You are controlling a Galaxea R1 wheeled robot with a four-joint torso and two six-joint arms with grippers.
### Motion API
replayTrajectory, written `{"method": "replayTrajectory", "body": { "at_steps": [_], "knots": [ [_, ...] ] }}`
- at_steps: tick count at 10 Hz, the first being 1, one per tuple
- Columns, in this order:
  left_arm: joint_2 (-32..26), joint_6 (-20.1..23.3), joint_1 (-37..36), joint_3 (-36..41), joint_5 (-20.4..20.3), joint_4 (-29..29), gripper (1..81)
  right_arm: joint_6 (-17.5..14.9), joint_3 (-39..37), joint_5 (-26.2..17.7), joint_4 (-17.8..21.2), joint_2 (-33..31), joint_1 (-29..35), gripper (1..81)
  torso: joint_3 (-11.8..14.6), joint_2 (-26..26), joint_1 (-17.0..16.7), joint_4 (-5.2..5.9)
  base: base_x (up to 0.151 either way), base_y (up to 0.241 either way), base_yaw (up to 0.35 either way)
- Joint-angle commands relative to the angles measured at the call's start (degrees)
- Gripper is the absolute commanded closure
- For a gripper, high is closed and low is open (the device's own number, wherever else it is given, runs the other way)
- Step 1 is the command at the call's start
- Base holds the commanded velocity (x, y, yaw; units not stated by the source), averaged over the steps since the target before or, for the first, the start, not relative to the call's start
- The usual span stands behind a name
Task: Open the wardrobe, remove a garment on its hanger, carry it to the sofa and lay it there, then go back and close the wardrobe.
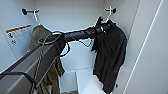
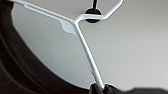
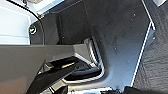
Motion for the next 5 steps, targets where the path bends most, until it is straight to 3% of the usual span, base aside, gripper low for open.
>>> {"method": "replayTrajectory", "body": {
  "at_steps": [1, 5],
  "knots": [
    [3.17, 2.17, -12.48, 3.09, -3.73, 2.51, 81.1, -0.17, 0.6, -2.82, -0.13, 0.64, 1.36, 1.0, 0.0, 0.0, 0.0, 0.0, 0.0, 0.0, 0.0],
    [-1.36, 2.0, -15.2, 6.86, -3.91, 2.33, 81.1, -0.17, 0.42, -2.9, -0.22, 0.64, 1.45, 1.0, 0.0, 0.0, 0.04, 0.0, 0.0, 0.0, 0.0]
  ]
}}
